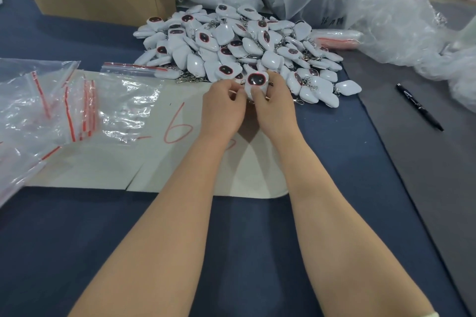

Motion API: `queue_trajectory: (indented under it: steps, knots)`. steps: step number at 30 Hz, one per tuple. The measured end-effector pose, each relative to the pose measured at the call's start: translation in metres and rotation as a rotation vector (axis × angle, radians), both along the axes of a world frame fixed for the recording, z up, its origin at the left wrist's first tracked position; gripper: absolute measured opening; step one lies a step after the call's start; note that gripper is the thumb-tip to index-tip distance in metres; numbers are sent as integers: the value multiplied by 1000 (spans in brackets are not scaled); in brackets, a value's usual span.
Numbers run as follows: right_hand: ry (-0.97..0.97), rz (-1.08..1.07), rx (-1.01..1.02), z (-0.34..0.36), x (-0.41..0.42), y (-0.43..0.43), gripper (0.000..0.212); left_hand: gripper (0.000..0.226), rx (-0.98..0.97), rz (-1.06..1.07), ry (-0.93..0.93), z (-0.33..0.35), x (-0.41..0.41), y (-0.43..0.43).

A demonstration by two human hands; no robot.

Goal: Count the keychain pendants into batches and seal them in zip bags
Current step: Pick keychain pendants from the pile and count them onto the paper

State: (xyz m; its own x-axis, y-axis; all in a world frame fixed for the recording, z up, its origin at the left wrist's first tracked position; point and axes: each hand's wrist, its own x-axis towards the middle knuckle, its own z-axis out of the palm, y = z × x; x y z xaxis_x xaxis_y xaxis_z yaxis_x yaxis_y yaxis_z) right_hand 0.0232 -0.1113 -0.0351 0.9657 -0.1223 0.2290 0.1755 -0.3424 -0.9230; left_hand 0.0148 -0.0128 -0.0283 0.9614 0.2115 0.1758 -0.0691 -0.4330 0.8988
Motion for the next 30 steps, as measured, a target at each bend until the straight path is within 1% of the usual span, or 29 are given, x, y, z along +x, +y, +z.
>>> queue_trajectory:
  steps: [2,3,5,6,8,10,11,13,15,18,20,22,23,25,27,28,30]
  knots:
    - [26,-20,13,-1,0,1,42,19,100,13,-29,5,-5,-2]
    - [44,-24,27,-2,0,0,46,20,185,50,-60,6,-8,-1]
    - [87,-23,161,-3,0,-1,48,27,383,204,-86,10,-8,8]
    - [104,-19,241,-4,0,-1,48,33,468,287,-44,10,-6,17]
    - [118,-17,324,-4,-1,-1,46,51,535,377,152,10,-4,36]
    - [111,-19,334,-5,-2,0,46,62,517,360,310,6,-3,45]
    - [105,-17,337,-4,-3,1,45,64,521,322,329,4,-3,45]
    - [96,-14,335,-3,-4,3,45,61,546,253,272,2,-5,38]
    - [93,-25,355,-2,-4,3,45,52,531,221,185,4,-10,28]
    - [92,-58,378,-1,-3,2,39,39,457,143,78,5,-14,15]
    - [98,-65,343,-1,-3,3,33,37,488,141,33,4,-16,11]
    - [97,-58,341,0,-3,3,27,41,613,174,37,2,-15,12]
    - [98,-56,342,0,-3,3,27,42,674,164,62,0,-15,13]
    - [90,-61,299,0,-2,3,30,36,748,99,99,-4,-15,12]
    - [59,-83,168,-1,-2,3,31,29,754,9,70,-5,-14,8]
    - [39,-95,122,-1,-2,3,31,29,742,-37,48,-4,-13,5]
    - [32,-108,107,-2,-3,2,27,30,686,-85,19,1,-15,0]
